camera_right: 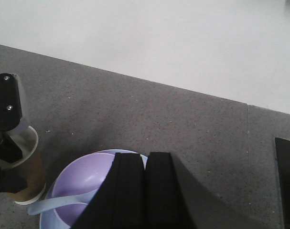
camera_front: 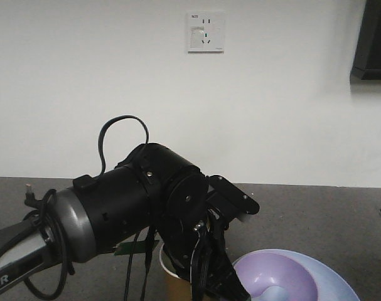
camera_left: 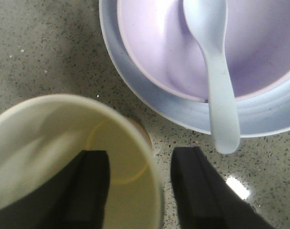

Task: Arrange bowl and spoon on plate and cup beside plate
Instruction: 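Carry the cup with the left gripper beside the plate and set it down, then open the left gripper and lift it away from the cup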

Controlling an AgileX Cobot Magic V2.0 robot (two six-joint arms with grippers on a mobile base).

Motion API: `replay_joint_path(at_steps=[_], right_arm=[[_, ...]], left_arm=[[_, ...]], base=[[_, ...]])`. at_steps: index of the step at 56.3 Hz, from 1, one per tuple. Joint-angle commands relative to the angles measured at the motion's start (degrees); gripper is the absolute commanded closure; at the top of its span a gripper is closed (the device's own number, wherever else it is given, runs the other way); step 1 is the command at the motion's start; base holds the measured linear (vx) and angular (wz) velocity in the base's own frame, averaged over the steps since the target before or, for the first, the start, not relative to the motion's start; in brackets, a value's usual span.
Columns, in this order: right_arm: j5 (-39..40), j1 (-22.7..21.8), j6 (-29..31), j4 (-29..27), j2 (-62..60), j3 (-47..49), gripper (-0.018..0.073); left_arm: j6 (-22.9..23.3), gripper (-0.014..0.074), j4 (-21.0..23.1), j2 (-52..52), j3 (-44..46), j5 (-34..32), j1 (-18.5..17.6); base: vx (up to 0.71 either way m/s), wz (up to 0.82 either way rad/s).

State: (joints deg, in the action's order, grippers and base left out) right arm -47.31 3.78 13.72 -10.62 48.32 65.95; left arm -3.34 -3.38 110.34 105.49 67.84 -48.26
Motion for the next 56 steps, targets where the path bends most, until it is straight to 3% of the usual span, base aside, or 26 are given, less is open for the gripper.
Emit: replay_joint_path(at_steps=[1, 14, 27, 34, 41, 49, 56], right_arm=[[4.2, -0.1, 0.2, 0.0, 0.1, 1.3, 0.0568], [4.3, -0.1, 0.2, 0.0, 0.1, 1.3, 0.0568], [4.2, -0.1, 0.1, 0.0, 0.1, 1.3, 0.0568], [4.0, -0.1, 0.1, 0.0, 0.1, 1.3, 0.0568], [3.7, -0.1, -0.2, 0.0, -0.1, 1.3, 0.0568], [2.8, -0.1, -0.4, 0.6, -0.8, 1.3, 0.0568], [2.9, -0.1, -0.2, 0.3, -3.5, -1.3, 0.0568]], left_arm=[[0.5, 0.0101, -1.0, -3.5, 2.1, -1.8, -0.1], [0.9, 0.0100, -2.1, -3.5, 9.9, 4.0, -0.1], [1.1, 0.0110, -2.1, -6.0, 16.5, 3.9, -0.1], [4.8, 0.0261, -6.2, -9.6, 17.2, 3.9, -0.1], [8.7, 0.0595, -14.4, -14.8, 17.0, 3.7, -0.1], [11.8, 0.0605, -19.8, -22.0, 16.2, 3.3, 0.1], [13.4, 0.0603, -20.2, -33.3, 6.1, -2.3, 0.1]], base=[[0.00, 0.00], [0.00, 0.00], [0.00, 0.00], [0.00, 0.00], [0.00, 0.00], [0.00, 0.00], [0.00, 0.00]])
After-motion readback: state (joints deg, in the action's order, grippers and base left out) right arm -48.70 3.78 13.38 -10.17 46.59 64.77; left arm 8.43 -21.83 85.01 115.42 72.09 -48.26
